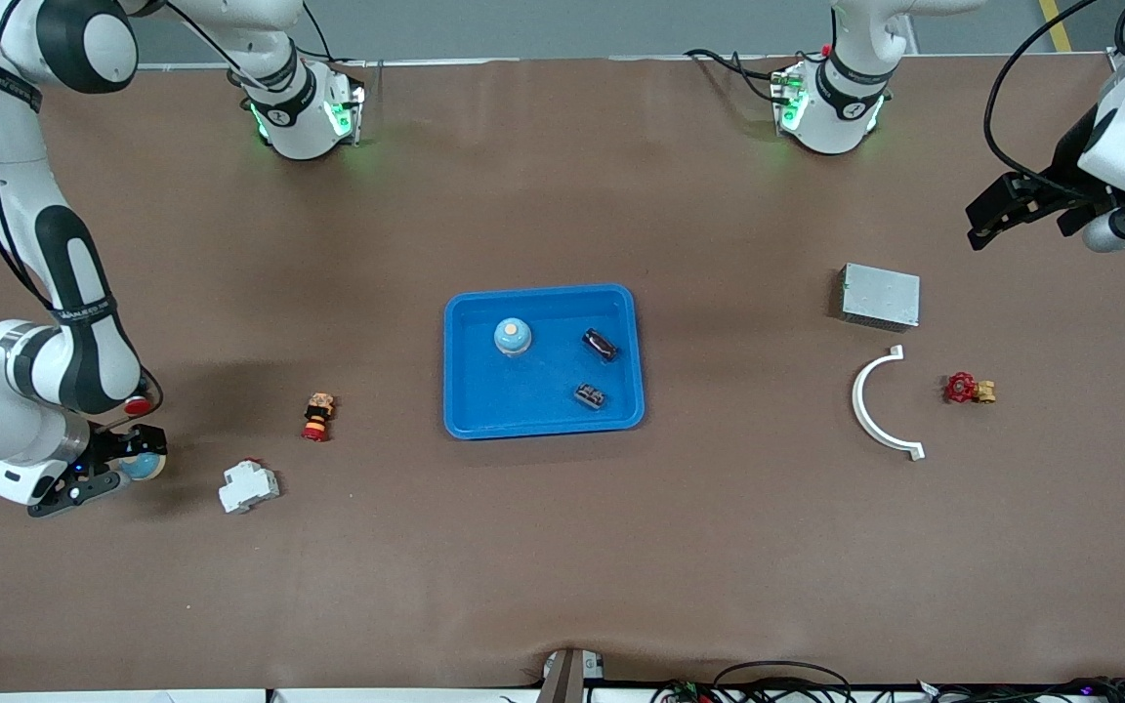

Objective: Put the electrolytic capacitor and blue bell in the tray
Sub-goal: 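Grasp the second blue bell with the right gripper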

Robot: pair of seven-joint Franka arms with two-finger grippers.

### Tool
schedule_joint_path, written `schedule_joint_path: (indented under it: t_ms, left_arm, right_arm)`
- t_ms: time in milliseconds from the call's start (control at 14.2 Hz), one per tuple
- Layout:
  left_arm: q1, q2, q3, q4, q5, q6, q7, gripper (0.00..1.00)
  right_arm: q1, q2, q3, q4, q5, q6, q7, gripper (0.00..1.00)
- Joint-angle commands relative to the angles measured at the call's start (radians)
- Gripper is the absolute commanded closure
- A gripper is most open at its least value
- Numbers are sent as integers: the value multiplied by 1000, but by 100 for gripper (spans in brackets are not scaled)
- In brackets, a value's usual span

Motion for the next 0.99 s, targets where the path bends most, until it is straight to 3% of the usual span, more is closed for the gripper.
schedule_joint_path:
  t_ms: [0,353,423,494,564,635,917]
  left_arm:
    - [-1,-7,12,1,-23,-2,24,0]
    - [-4,2,12,1,-23,-2,24,0]
    - [-4,2,11,1,-23,3,24,0]
    - [-4,3,11,1,-23,4,22,0]
    - [-5,4,11,1,-23,4,24,0]
    - [-5,5,11,1,-25,9,24,0]
    - [-8,10,11,1,-26,15,22,0]
  right_arm:
    - [-23,20,22,29,1,-2,-12,0]
    - [-30,22,22,29,2,-2,-13,0]
    - [-32,22,22,28,2,0,-19,10]
    - [-32,25,22,28,2,0,-44,51]
    - [-32,25,22,29,4,0,-50,86]
    - [-32,25,22,28,4,3,-50,100]
    - [-29,22,22,40,5,-5,-46,100]
